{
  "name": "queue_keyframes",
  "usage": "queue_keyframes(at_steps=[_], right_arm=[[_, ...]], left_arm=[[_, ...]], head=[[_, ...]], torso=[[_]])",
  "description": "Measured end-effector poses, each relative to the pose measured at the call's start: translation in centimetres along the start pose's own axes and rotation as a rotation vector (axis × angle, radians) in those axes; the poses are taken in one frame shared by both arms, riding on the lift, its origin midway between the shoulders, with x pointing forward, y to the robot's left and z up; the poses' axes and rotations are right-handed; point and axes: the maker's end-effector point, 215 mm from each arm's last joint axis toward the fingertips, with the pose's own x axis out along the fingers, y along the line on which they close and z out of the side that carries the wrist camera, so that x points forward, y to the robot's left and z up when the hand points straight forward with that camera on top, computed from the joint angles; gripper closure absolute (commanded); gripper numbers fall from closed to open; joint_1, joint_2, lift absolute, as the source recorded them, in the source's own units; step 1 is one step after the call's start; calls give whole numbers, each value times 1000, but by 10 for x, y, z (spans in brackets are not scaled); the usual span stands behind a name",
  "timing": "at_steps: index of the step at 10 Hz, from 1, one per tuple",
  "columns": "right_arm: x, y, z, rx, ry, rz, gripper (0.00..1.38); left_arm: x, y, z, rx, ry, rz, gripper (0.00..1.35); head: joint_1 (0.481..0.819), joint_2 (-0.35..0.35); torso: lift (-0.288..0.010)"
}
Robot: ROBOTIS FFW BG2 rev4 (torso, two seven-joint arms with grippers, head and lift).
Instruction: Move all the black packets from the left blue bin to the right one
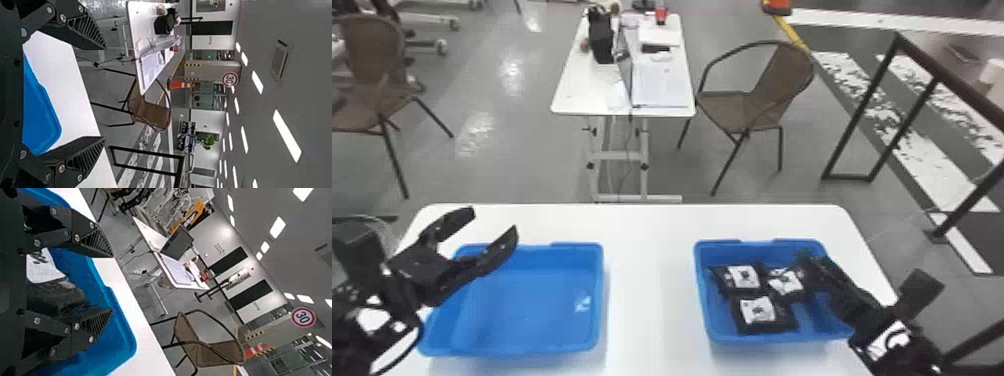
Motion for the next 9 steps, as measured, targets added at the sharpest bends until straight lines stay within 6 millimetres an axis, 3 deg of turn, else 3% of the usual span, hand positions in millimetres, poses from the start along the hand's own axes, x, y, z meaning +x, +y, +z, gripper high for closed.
queue_keyframes(at_steps=[1,3,5,7,9], right_arm=[[-13,-5,16,-98,-17,-32,174],[-39,18,38,-300,-40,-36,179],[-61,63,57,-467,-91,-9,179],[-89,84,79,-581,-141,3,179],[-105,95,75,-589,-156,22,179]], left_arm=[[-7,2,0,8,-7,12,351],[-34,14,-6,44,2,100,351],[-54,7,-8,116,11,143,351],[-67,-5,-10,159,17,173,351],[-70,-22,-14,146,1,154,351]], head=[[695,-127],[695,-109],[695,-73],[695,-73],[695,-85]], torso=[[0],[0],[0],[0],[0]])
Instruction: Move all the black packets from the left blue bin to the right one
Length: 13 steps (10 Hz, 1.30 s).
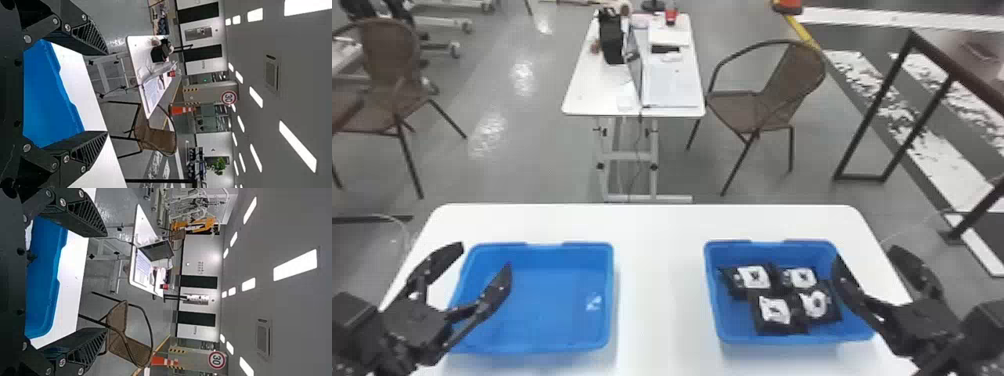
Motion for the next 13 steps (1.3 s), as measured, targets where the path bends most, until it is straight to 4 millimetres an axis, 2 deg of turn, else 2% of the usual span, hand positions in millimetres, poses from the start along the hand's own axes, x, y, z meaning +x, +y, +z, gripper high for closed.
queue_keyframes(at_steps=[4,7,13], right_arm=[[-20,10,-13,43,17,1,179],[-20,10,-11,55,14,1,179],[-19,12,-17,85,20,1,179]], left_arm=[[3,-27,1,-77,-33,13,351],[15,-39,7,-101,-42,1,351],[21,-43,15,-114,-48,-9,351]], head=[[695,-113],[695,-130],[695,-138]], torso=[[0],[0],[0]])
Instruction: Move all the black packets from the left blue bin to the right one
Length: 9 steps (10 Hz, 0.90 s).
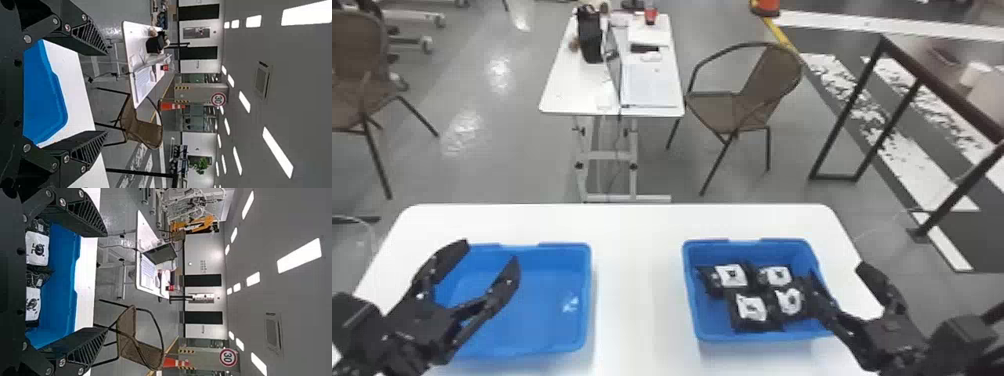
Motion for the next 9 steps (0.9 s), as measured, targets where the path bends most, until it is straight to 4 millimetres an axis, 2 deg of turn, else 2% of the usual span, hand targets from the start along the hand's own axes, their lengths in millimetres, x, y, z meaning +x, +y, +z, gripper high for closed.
queue_keyframes(at_steps=[9], right_arm=[[3,9,-12,43,17,13,179]], left_arm=[[5,-11,-3,-29,9,-17,351]], head=[[695,-142]], torso=[[0]])
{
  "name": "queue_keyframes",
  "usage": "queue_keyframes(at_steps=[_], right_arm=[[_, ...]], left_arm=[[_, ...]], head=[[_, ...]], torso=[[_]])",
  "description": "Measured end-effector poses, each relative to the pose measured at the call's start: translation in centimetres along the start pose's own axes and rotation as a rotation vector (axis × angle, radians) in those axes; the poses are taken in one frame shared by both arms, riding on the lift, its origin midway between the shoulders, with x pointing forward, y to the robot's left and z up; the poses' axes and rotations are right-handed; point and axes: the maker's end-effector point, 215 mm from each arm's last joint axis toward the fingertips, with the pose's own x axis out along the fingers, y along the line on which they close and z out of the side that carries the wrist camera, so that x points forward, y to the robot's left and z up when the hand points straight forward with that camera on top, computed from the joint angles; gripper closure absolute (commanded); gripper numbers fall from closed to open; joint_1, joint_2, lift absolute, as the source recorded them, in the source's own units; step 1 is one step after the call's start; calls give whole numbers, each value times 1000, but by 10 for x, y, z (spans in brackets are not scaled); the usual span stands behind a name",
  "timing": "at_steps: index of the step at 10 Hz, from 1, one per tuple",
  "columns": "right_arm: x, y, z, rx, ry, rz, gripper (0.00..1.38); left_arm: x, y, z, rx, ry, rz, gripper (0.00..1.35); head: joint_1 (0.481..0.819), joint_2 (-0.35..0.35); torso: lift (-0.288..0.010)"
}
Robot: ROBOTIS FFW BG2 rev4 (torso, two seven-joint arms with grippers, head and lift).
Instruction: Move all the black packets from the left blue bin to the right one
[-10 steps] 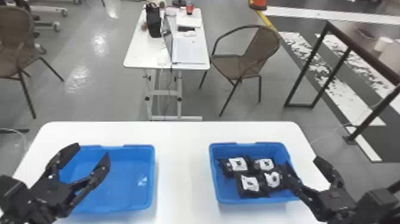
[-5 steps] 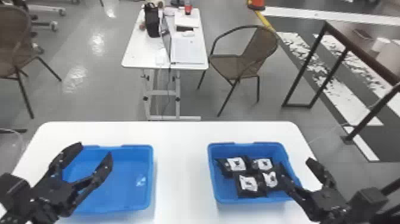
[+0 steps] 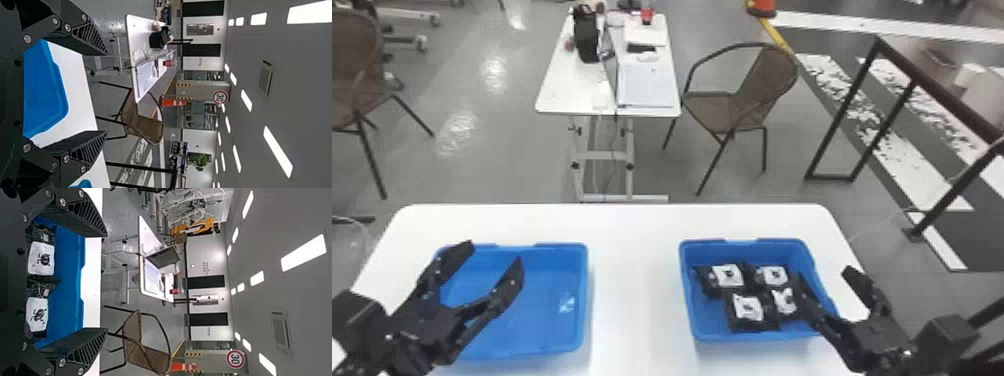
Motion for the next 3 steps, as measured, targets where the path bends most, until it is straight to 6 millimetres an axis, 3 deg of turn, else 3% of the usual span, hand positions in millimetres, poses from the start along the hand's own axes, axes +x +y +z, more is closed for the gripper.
queue_keyframes(at_steps=[3], right_arm=[[0,1,0,6,-2,0,179]], left_arm=[[1,-2,-1,-8,3,-3,351]], head=[[695,-142]], torso=[[0]])
